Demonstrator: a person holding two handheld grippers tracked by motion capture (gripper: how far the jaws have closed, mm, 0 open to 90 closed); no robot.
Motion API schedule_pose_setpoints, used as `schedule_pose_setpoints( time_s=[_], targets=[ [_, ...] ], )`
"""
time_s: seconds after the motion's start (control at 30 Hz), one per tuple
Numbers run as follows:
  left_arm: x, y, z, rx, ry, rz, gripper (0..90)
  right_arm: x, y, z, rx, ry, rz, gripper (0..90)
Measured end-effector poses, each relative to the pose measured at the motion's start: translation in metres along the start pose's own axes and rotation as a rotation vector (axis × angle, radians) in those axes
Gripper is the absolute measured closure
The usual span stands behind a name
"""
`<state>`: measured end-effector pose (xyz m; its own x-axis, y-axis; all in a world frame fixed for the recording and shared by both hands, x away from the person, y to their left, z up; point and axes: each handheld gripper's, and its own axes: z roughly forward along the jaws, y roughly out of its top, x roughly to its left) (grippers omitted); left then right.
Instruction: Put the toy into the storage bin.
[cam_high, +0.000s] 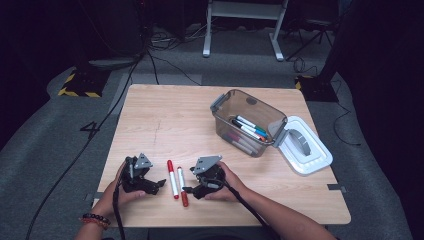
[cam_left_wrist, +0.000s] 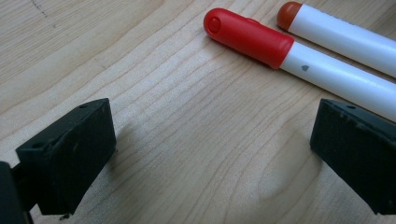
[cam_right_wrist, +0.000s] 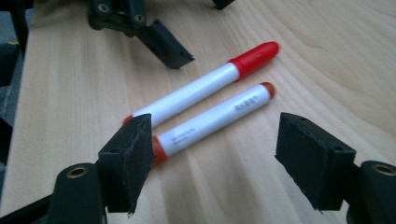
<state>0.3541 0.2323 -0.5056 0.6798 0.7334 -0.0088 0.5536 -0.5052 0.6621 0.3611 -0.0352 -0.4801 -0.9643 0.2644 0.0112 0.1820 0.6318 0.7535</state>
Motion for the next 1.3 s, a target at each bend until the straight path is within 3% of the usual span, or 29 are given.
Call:
schedule_pose_setpoints(
  time_s=[0.23,0.37,0.63,0.87,1.07,1.3],
  targets=[
    [0.000,0.000,0.000,0.000,0.000,0.000,0.5,0.020,-0.003,0.009,-0.004,0.053,0.000,27.1],
    [0.000,0.000,0.000,0.000,0.000,0.000,0.5,0.023,-0.004,0.015,0.021,0.031,-0.006,27.4],
    [0.000,0.000,0.000,0.000,0.000,0.000,0.5,0.003,-0.017,0.011,0.058,-0.038,0.042,32.1],
    [0.000,0.000,0.000,-0.001,0.001,0.000,0.5,-0.022,-0.028,-0.007,0.062,-0.099,0.059,58.1],
    [0.000,0.000,0.000,-0.001,0.001,-0.001,0.4,-0.037,-0.035,-0.017,0.059,-0.096,0.060,73.9],
    [0.000,0.000,0.000,-0.002,-0.004,-0.006,0.4,-0.049,-0.046,-0.032,0.069,-0.073,0.034,75.4]
  ],
)
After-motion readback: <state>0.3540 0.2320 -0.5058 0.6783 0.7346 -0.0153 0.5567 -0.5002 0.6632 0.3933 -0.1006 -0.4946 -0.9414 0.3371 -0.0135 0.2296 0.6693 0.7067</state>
